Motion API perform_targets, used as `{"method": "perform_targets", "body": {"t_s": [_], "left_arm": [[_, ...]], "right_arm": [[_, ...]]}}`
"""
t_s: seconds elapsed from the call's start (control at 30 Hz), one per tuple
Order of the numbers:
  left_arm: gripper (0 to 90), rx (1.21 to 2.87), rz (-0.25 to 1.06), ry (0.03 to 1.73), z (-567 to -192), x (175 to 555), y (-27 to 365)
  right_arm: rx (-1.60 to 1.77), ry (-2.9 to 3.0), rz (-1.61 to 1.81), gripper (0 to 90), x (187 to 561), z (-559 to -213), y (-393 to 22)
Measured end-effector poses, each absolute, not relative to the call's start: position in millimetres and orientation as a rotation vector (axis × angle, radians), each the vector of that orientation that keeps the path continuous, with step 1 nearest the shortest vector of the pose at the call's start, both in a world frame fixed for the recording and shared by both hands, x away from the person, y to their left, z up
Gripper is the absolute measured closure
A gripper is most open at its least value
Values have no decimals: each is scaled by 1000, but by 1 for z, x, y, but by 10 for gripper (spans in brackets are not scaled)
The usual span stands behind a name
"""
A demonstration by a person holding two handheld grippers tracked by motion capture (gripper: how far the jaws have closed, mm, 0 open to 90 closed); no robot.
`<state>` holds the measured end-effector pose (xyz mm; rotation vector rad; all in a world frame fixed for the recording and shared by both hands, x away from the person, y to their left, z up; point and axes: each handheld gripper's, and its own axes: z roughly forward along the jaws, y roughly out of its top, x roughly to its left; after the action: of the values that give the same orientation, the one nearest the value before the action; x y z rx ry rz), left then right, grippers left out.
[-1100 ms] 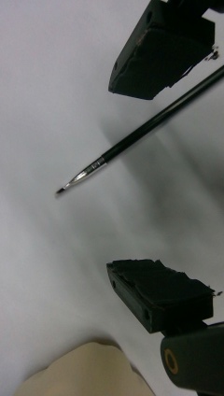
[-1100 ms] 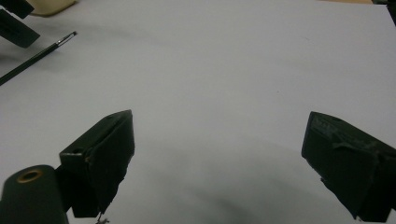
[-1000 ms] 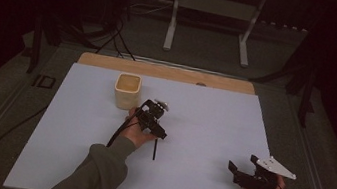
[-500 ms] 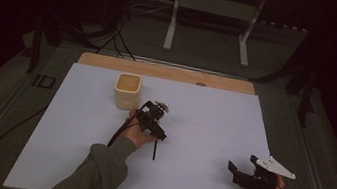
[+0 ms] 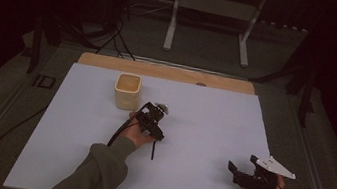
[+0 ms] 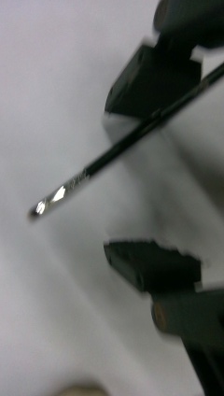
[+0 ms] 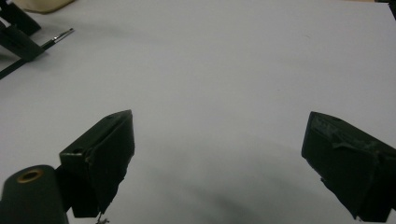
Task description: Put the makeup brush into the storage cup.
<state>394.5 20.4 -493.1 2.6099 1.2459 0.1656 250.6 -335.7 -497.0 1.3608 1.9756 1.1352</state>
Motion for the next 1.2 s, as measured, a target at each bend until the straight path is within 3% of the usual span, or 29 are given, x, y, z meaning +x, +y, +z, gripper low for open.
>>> {"method": "perform_targets", "body": {"t_s": [0.03,0.07,0.1,0.17,0.33,0.5,1.2], "left_arm": [[380,2622,155,1224,-491,394,20],[483,2631,154,1208,-490,393,20],[687,2662,154,1192,-488,391,19],[846,2696,167,1184,-487,391,19],[865,2778,36,1169,-485,398,22],[865,2797,6,1153,-485,401,22],[866,2732,55,1150,-474,405,35]], "right_arm": [[1360,1977,1135,93,251,-497,-336],[1359,1978,1135,93,251,-497,-336],[1359,1978,1134,93,251,-497,-336],[1360,1979,1134,93,251,-497,-335],[1356,1983,1133,93,251,-497,-335],[1357,1988,1132,93,251,-498,-335],[1362,1991,1131,93,251,-498,-335]]}}
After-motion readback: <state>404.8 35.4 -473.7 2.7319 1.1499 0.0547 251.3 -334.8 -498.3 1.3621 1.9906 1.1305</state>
